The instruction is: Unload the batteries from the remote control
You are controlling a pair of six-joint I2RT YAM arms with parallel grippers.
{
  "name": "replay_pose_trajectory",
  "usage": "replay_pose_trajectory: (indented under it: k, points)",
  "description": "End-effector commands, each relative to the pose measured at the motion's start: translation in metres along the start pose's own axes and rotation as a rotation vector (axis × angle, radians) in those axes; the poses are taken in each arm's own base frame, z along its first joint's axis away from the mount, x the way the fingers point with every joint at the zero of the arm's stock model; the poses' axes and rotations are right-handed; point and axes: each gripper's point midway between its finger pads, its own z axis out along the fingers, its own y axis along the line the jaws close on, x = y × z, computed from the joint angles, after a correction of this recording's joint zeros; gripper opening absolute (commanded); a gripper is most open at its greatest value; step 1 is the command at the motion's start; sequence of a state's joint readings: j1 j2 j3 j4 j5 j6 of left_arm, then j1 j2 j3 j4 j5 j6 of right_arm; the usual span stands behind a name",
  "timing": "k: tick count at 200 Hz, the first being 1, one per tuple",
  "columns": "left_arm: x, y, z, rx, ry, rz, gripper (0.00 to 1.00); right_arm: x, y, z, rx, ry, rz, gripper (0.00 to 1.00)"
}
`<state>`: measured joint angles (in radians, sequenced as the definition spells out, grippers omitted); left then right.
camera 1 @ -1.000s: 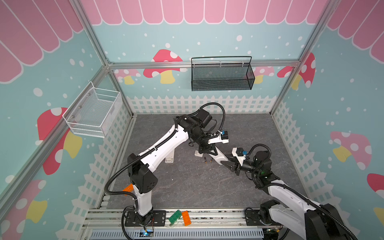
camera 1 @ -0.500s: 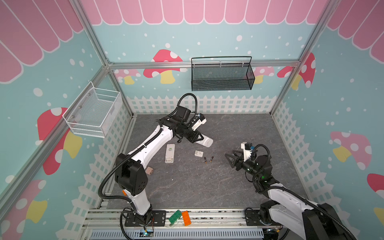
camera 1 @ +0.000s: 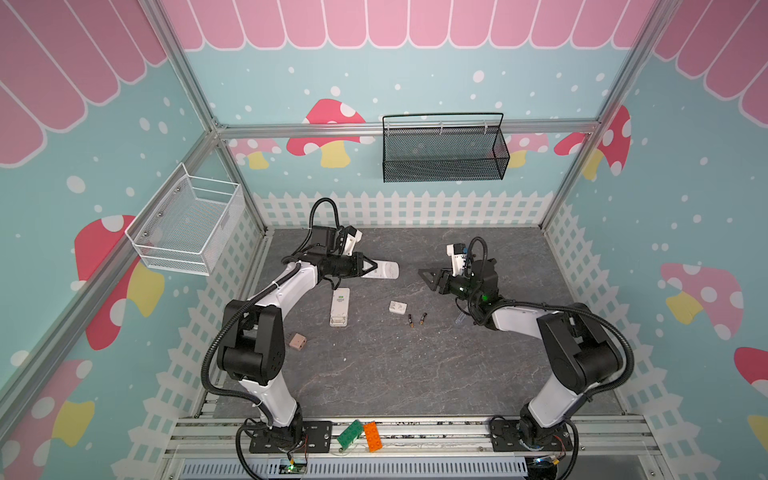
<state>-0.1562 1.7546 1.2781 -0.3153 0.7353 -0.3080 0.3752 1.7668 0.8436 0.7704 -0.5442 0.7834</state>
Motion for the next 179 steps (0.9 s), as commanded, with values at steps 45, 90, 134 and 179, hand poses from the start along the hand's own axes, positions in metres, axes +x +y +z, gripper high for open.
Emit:
replay_pose_trajectory:
  k: [45, 90, 134, 179]
  points:
    - [-0.015, -0.010, -0.010, 0.125, -0.108, -0.037, 0.00, 0.020, -0.014, 0.066, -0.078, 0.112, 0.122, 0.67]
    - [-0.009, 0.001, -0.003, 0.116, -0.109, -0.077, 0.00, 0.027, -0.020, 0.094, -0.107, 0.137, 0.156, 0.68]
    - [-0.008, 0.004, -0.001, 0.089, -0.093, -0.056, 0.00, 0.028, -0.022, 0.110, -0.134, 0.141, 0.177, 0.65]
    - [-0.010, 0.003, 0.002, 0.098, -0.087, -0.059, 0.00, 0.046, -0.023, 0.117, -0.153, 0.183, 0.190, 0.61]
